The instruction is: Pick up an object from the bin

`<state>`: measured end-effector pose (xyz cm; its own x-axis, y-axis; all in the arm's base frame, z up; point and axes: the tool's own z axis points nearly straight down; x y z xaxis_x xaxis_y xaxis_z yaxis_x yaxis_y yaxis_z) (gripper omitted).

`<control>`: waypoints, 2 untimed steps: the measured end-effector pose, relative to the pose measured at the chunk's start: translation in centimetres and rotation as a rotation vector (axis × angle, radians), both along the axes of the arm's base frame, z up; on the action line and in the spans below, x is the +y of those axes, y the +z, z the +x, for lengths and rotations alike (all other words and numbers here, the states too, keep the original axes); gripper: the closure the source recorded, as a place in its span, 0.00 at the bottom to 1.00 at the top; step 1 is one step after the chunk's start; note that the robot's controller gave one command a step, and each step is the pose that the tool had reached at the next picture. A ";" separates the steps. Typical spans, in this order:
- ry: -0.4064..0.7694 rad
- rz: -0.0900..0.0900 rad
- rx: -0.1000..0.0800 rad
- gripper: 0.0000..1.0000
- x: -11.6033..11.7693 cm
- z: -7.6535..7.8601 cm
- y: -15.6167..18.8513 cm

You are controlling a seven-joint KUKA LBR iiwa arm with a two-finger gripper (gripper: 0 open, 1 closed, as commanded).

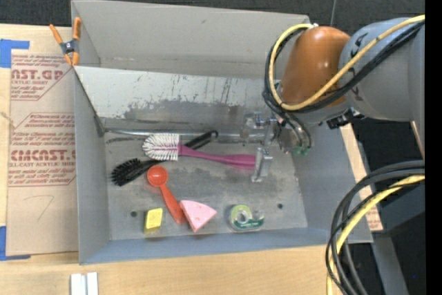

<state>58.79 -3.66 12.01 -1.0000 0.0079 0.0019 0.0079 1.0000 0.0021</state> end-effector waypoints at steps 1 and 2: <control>-0.024 0.005 -0.012 0.00 2.9 -0.1 0.7; 0.015 0.001 -0.002 0.00 4.3 -0.6 -5.3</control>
Offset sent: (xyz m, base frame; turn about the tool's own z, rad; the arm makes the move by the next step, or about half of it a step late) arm -0.0049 0.0421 -0.0501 -0.0146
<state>58.19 0.68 6.69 -1.0000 -0.0073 -0.0001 -0.0073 1.0000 0.0034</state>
